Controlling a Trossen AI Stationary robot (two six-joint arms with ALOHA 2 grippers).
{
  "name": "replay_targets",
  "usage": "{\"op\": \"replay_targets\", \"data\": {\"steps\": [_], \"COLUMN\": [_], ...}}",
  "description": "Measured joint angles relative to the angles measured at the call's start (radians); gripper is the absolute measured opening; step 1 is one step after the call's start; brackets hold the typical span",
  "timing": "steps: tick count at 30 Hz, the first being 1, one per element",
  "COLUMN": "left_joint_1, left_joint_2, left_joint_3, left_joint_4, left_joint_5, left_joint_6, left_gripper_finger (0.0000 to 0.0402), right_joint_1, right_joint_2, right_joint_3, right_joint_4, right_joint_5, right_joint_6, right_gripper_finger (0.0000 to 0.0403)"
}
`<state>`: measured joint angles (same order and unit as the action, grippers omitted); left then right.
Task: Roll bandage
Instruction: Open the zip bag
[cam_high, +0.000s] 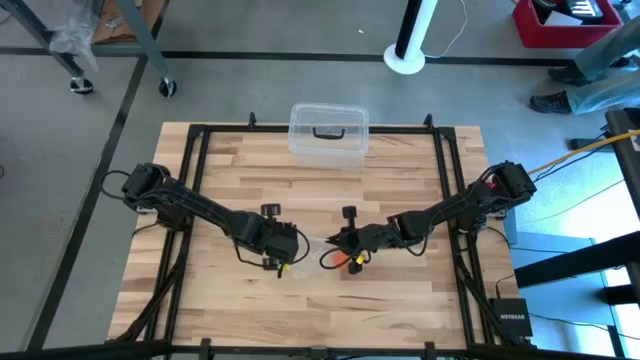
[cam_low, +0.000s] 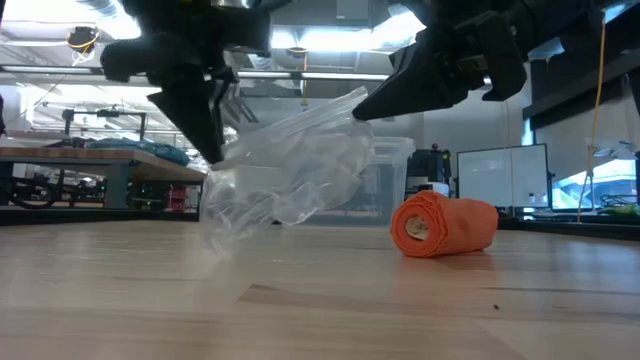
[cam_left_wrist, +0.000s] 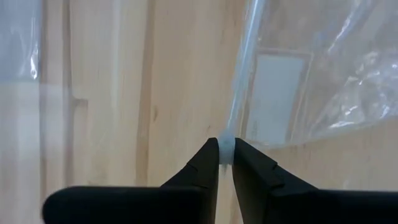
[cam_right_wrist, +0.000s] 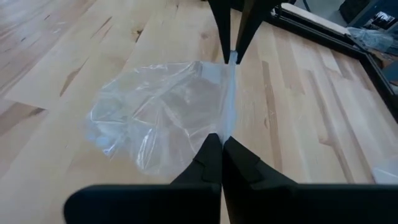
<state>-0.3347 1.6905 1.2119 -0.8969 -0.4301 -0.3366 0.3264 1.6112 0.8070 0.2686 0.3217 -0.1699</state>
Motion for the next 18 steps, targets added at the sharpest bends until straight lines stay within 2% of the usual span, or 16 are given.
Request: {"op": "replay_targets", "data": {"steps": [4, 10, 18], "left_joint_1": [0.000, 0.003, 0.008], "left_joint_2": [0.000, 0.002, 0.002], "left_joint_3": [-0.003, 0.001, 0.157], "left_joint_4": [-0.073, -0.044, -0.205], "left_joint_5": [0.004, 0.010, 0.013], "left_joint_6": [-0.008, -0.012, -0.035], "left_gripper_finger": [0.0037, 0.0045, 0.0129], "right_joint_1": [0.001, 0.001, 0.001], "right_joint_2": [-0.001, -0.001, -0.001], "right_joint_3": [0.000, 0.000, 0.000], "right_joint_4": [-0.003, -0.008, -0.019], "right_joint_5": [0.000, 0.000, 0.009], "right_joint_6": [0.000, 0.000, -0.007], "right_gripper_finger": [0.0000, 0.0000, 0.0000]}}
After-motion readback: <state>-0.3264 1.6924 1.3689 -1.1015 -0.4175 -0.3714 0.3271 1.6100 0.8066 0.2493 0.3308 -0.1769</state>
